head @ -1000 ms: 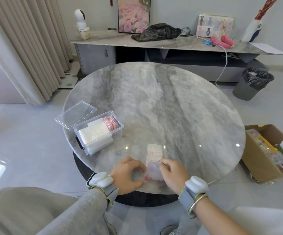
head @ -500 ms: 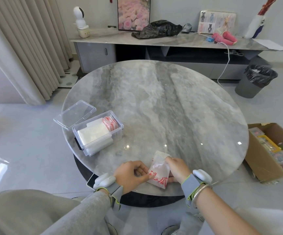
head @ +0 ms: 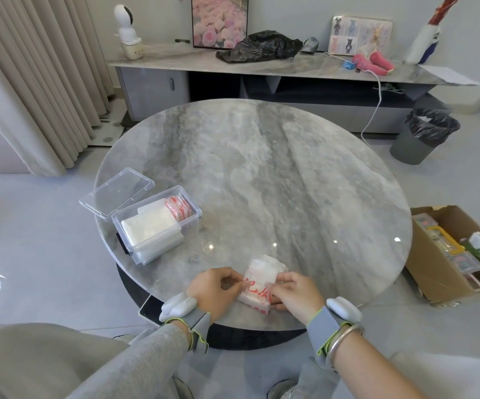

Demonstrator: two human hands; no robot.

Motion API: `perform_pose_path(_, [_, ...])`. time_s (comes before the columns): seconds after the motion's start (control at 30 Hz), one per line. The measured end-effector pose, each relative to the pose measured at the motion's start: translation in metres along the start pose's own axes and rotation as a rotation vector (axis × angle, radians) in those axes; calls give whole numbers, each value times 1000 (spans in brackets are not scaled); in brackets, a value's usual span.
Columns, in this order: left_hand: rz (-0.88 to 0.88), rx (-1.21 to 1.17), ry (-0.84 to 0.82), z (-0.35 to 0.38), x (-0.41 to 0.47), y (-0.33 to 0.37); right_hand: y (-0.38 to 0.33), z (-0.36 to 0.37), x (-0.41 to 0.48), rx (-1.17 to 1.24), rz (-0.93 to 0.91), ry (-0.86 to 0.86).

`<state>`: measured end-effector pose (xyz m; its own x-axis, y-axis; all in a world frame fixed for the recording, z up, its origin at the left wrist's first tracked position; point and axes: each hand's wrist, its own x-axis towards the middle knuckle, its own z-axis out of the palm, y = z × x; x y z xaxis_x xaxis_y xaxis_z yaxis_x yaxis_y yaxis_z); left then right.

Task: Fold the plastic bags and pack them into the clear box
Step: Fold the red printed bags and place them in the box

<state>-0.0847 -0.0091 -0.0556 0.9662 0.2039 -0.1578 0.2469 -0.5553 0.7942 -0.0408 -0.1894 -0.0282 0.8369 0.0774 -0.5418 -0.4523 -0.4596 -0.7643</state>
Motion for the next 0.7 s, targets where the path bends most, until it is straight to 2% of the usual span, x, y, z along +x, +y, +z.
perform_pose_path(0.23, [0, 34, -3, 5, 4, 7, 10, 11, -9, -114, -65, 136])
perform_pose_path(0.5, [71, 145, 41, 7, 5, 7, 13, 11, -5, -21, -41, 179])
perform_pose_path(0.57, [157, 241, 65, 7, 4, 3, 13, 9, -3, 2, -41, 179])
perform_pose_path(0.7, [514, 370, 162, 10, 5, -7, 12, 8, -4, 35, -40, 171])
